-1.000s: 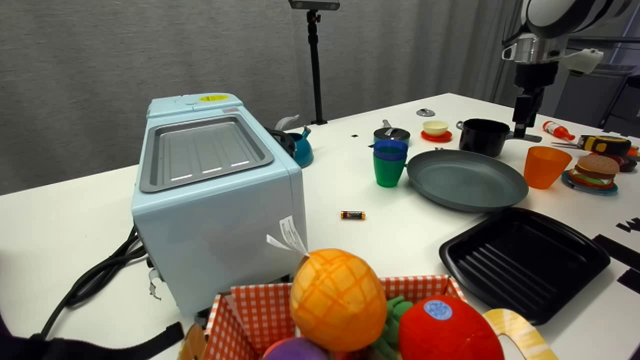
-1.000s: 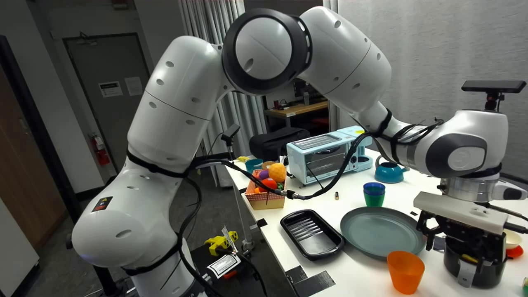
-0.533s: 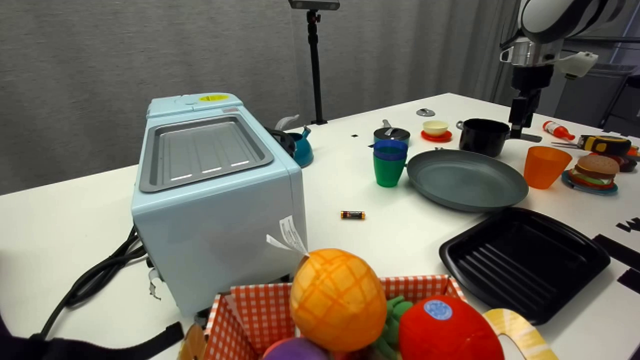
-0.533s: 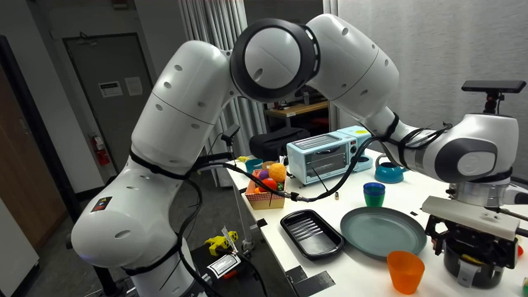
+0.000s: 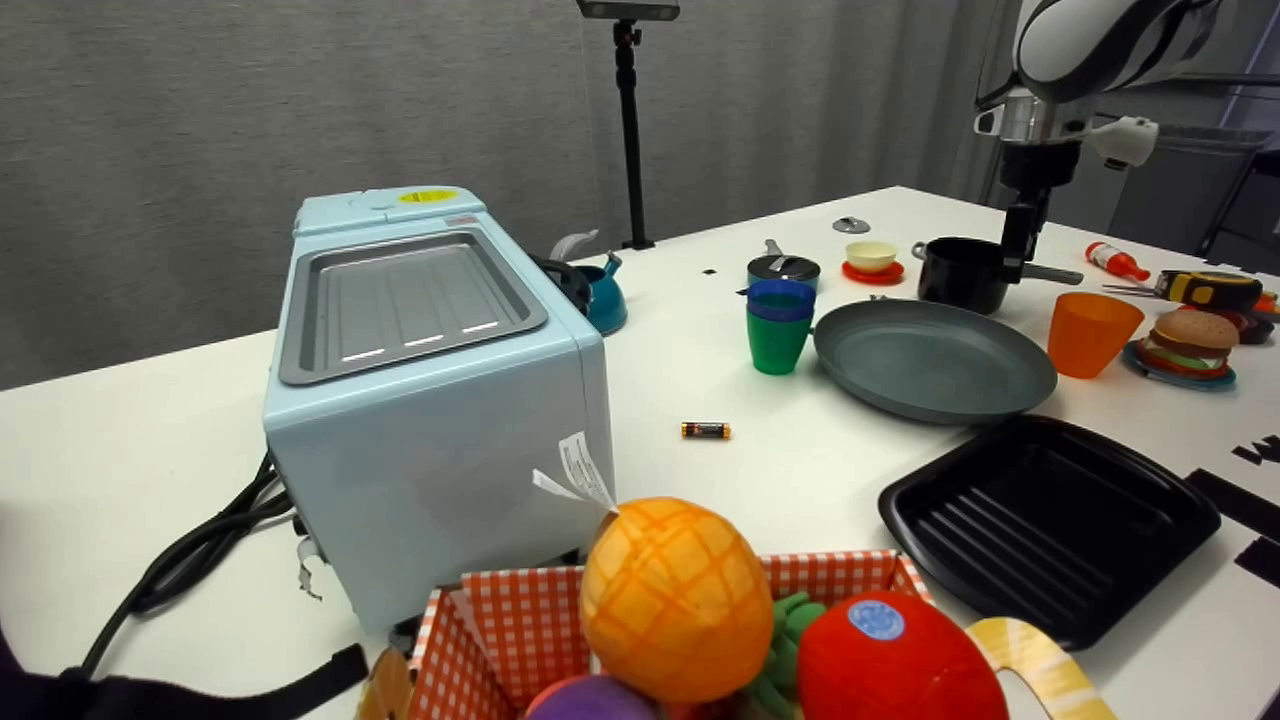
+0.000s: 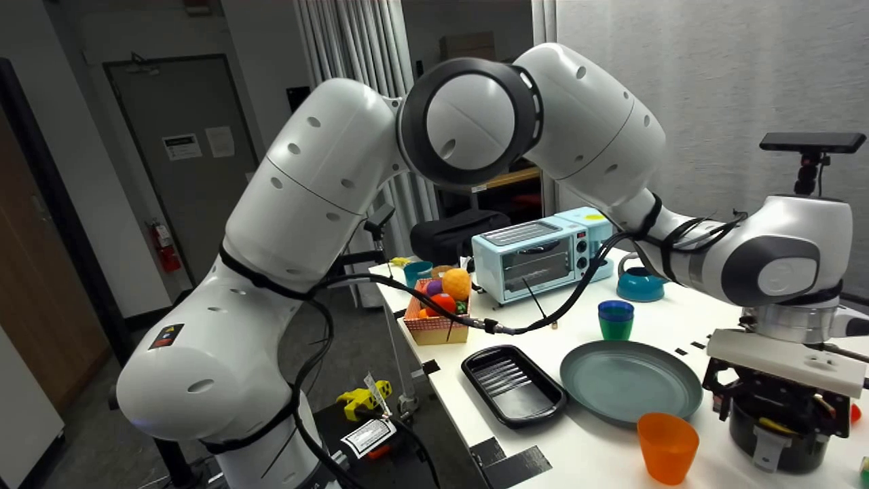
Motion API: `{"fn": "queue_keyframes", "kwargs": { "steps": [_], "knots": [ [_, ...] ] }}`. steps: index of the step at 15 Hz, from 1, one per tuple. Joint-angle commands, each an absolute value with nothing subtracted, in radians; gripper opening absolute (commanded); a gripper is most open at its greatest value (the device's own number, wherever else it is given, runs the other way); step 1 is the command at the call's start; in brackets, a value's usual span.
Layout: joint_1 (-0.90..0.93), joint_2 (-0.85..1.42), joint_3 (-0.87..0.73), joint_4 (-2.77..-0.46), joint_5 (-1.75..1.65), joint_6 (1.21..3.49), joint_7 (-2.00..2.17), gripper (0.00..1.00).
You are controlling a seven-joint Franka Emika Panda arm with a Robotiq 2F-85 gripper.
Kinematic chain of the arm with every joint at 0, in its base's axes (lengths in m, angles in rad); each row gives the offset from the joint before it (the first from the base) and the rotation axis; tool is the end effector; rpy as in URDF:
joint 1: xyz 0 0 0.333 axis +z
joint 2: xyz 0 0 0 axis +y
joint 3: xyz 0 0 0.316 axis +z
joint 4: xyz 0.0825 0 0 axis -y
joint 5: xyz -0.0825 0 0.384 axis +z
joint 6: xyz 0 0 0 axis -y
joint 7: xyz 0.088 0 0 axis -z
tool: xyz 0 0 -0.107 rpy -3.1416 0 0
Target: Pour the contents in the pot on the plate
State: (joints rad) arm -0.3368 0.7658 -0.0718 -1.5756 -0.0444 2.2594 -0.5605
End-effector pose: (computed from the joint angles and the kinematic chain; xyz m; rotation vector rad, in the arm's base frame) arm 0.6358 -0.2697 0.1826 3.0850 0.3088 -0.1711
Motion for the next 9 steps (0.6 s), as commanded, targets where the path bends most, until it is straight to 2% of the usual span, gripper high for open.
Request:
{"fn": "queue_keyframes", "kwargs": {
  "steps": [1,9],
  "knots": [
    [-0.361,0.798,-0.040,-1.535,-0.055,2.241,-0.643,1.00],
    [-0.374,0.791,-0.050,-1.568,-0.053,2.258,-0.709,1.00]
  ]
}}
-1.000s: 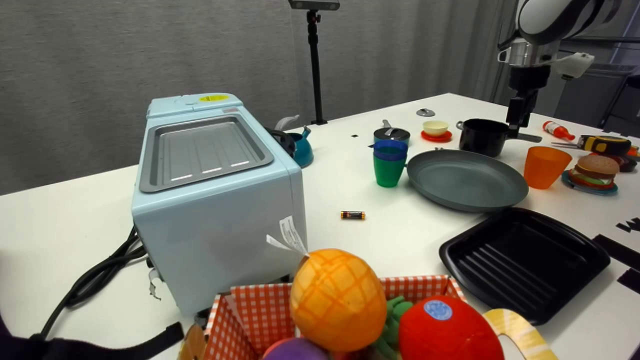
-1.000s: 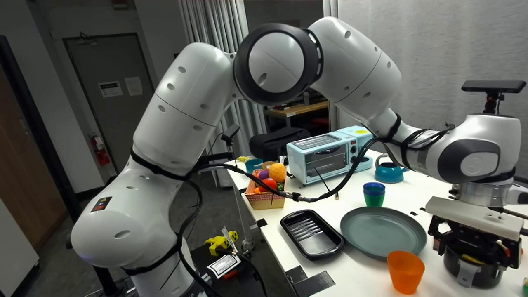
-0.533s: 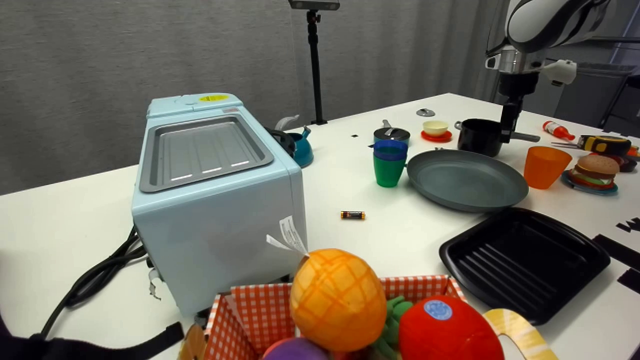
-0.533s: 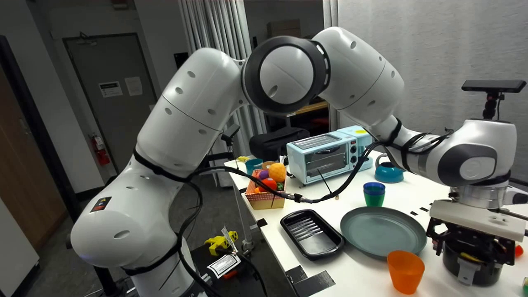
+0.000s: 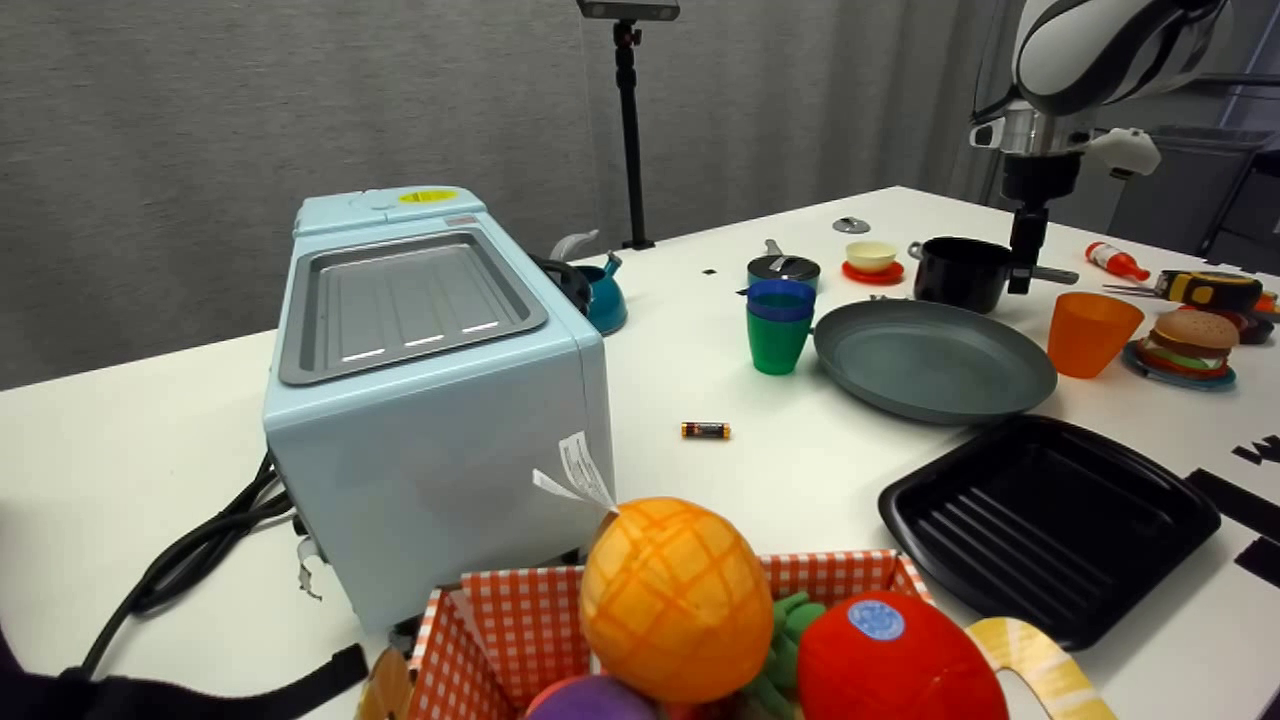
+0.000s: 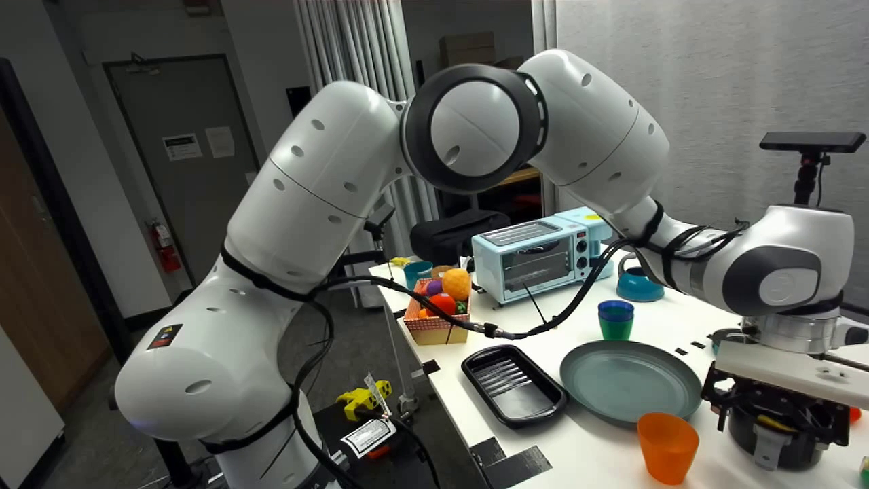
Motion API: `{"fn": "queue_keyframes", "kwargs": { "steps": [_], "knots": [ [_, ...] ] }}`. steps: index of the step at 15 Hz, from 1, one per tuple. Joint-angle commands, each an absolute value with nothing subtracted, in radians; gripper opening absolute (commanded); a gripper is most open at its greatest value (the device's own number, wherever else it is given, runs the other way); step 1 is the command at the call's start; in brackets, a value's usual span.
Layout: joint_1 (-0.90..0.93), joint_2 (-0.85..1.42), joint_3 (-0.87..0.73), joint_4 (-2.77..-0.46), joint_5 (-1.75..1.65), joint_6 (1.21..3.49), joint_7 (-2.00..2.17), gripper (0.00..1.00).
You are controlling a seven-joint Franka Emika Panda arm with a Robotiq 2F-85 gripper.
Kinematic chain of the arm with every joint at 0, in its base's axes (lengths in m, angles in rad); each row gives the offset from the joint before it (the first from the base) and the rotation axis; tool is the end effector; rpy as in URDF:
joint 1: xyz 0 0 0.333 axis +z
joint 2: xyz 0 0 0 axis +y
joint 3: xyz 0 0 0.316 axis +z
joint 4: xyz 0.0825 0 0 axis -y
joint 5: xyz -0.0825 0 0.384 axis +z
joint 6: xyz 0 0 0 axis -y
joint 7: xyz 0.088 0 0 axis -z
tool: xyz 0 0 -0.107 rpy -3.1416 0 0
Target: Pour the contents in the pot on the plate
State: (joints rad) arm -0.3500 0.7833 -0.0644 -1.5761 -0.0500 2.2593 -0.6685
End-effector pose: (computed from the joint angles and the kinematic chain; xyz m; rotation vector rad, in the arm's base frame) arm 0.6312 -0.2731 0.1702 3.0789 0.4721 -0.1993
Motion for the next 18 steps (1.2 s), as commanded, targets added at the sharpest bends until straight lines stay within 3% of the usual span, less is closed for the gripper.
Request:
{"fn": "queue_keyframes", "kwargs": {
  "steps": [1,6,8,9,17,18],
  "knots": [
    [-0.375,0.789,-0.052,-1.571,-0.053,2.259,-0.709,1.00],
    [-0.379,0.768,-0.058,-1.594,-0.054,2.276,-0.702,0.98],
    [-0.381,0.761,-0.057,-1.599,-0.051,2.279,-0.699,0.73],
    [-0.382,0.757,-0.057,-1.601,-0.050,2.282,-0.699,0.71],
    [-0.384,0.750,-0.057,-1.593,-0.050,2.271,-0.705,0.09],
    [-0.385,0.750,-0.056,-1.592,-0.048,2.269,-0.705,0.09]
  ]
}}
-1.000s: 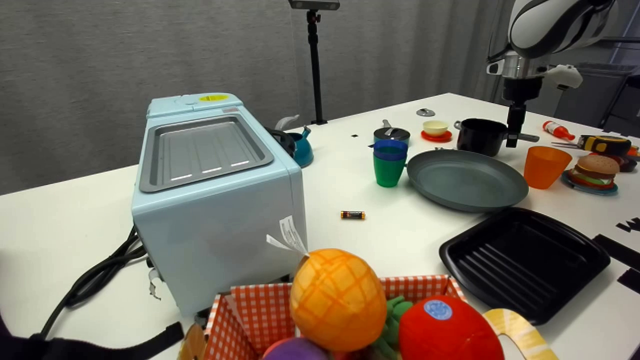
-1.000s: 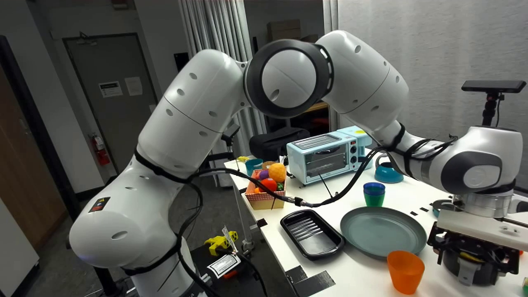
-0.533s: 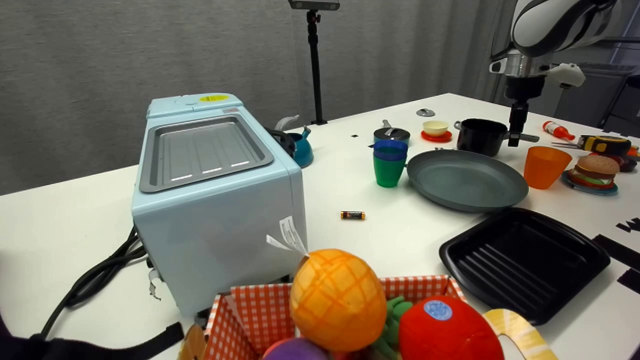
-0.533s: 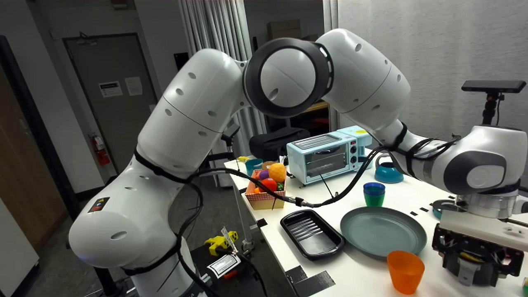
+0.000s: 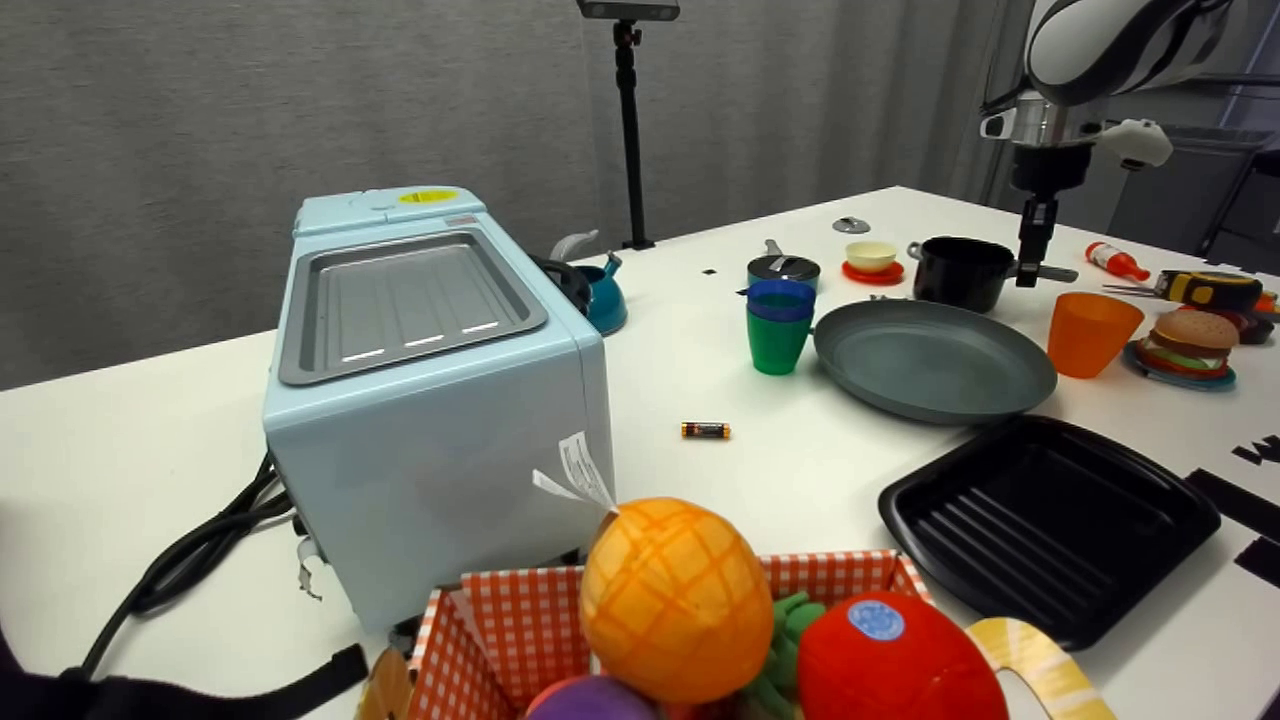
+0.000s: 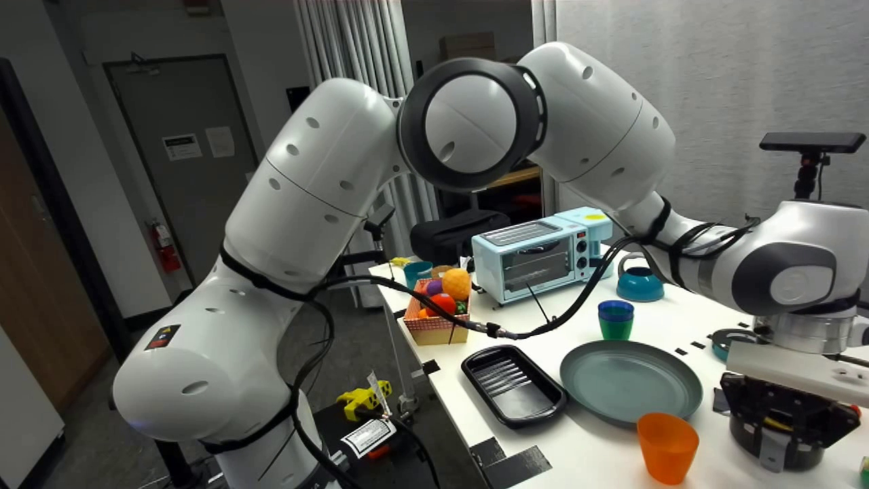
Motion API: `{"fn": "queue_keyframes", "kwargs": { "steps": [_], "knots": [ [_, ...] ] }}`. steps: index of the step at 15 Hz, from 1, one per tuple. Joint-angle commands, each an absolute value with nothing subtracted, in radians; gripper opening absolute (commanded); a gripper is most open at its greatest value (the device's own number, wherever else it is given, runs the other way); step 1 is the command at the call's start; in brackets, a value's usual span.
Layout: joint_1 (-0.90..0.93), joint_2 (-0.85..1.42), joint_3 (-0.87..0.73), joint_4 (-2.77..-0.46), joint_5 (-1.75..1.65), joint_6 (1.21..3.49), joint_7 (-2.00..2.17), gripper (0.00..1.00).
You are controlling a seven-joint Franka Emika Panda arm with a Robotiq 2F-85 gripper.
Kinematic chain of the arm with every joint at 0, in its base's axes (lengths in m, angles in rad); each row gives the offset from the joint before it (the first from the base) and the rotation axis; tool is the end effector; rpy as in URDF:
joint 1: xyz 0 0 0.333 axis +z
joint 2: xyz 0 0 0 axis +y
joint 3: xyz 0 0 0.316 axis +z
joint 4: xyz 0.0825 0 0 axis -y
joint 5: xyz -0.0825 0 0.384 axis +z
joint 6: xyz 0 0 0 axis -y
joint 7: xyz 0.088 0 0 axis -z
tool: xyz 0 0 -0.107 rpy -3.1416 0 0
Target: Pour the contents in the pot on the plate
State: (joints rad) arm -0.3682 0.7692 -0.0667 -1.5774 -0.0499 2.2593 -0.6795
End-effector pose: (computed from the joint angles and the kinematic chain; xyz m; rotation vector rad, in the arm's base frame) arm 0.6272 -0.2865 0.1794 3.0765 0.4567 -0.1832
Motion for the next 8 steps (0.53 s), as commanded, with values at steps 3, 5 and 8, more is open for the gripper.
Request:
{"fn": "queue_keyframes", "kwargs": {
  "steps": [3,5,8],
  "knots": [
    [-0.389,0.748,-0.057,-1.589,-0.043,2.261,-0.700,0.09],
    [-0.395,0.735,-0.053,-1.593,-0.035,2.255,-0.704,0.09],
    [-0.402,0.697,-0.048,-1.609,-0.026,2.261,-0.711,0.09]
  ]
}}
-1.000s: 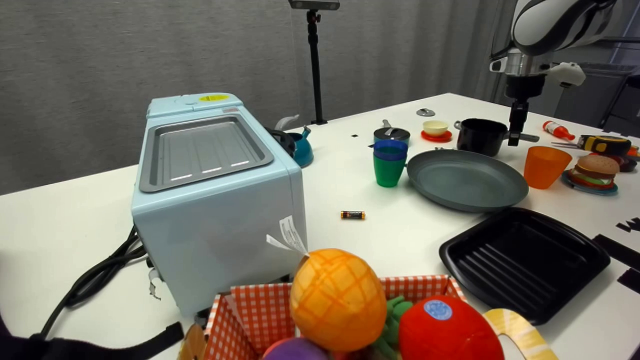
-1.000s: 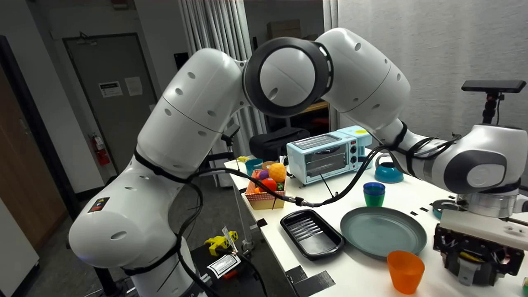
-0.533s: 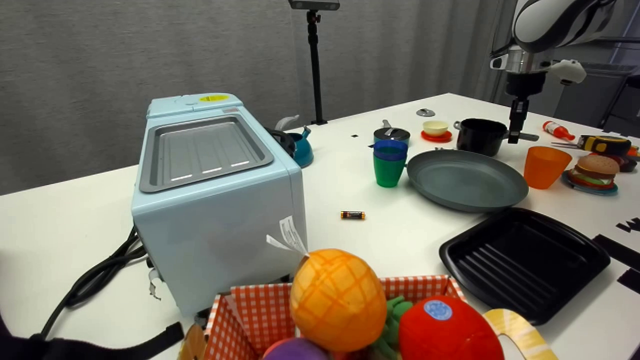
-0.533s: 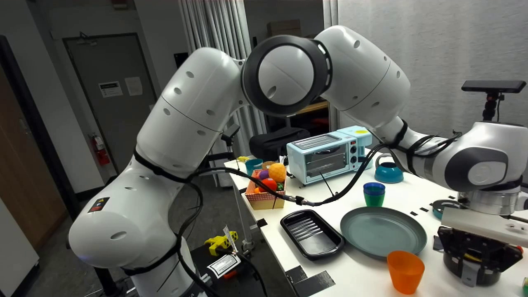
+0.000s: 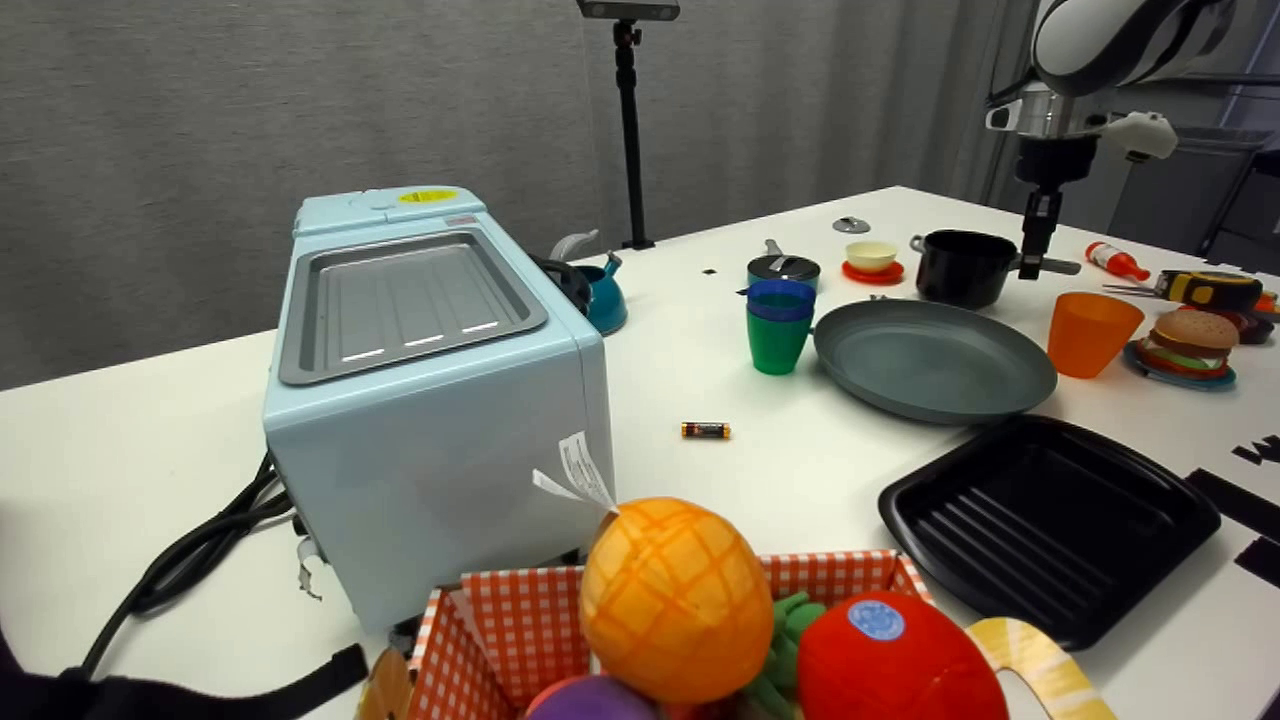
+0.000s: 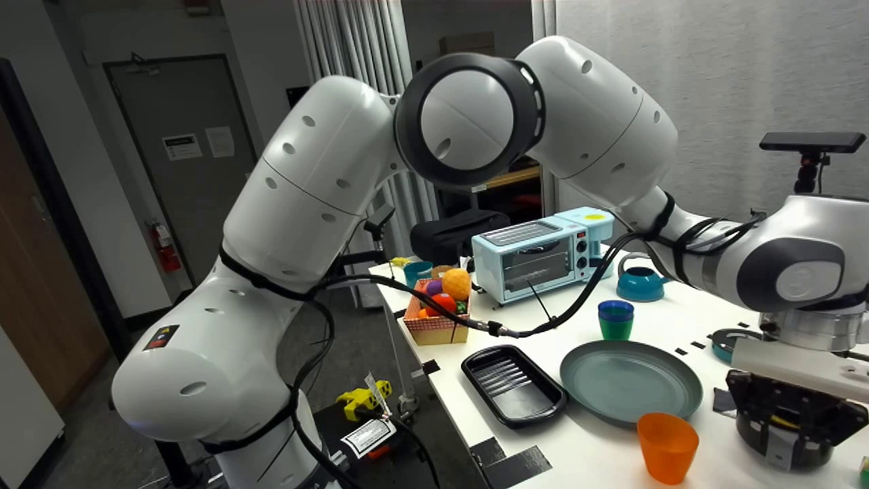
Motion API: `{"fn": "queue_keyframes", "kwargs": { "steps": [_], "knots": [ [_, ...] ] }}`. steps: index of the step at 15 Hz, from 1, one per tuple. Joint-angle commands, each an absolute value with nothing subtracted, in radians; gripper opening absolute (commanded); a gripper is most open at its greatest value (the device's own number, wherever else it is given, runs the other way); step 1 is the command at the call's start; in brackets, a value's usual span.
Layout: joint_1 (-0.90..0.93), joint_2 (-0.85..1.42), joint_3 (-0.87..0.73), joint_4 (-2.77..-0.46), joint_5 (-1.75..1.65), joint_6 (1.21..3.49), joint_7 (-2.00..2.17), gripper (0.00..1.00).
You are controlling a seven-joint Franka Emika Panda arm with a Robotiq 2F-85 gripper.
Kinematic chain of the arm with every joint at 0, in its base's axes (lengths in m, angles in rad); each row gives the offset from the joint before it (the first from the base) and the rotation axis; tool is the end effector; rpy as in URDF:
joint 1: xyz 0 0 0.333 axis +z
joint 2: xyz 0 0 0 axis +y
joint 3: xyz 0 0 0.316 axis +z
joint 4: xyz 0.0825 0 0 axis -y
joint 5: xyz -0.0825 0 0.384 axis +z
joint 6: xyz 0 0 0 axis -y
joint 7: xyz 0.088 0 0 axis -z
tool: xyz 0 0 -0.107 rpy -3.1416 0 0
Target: Pour the contents in the pot on the plate
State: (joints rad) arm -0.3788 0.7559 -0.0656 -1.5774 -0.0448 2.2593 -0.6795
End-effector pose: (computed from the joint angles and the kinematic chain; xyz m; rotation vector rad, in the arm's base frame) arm 0.6263 -0.2931 0.1885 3.0786 0.4355 -0.1616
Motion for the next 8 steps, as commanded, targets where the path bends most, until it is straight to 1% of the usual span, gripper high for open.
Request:
{"fn": "queue_keyframes", "kwargs": {
  "steps": [1,8],
  "knots": [
    [-0.403,0.678,-0.047,-1.615,-0.025,2.264,-0.714,0.09],
    [-0.356,0.528,-0.036,-1.726,-0.051,2.334,-0.739,0.09]
  ]
}}
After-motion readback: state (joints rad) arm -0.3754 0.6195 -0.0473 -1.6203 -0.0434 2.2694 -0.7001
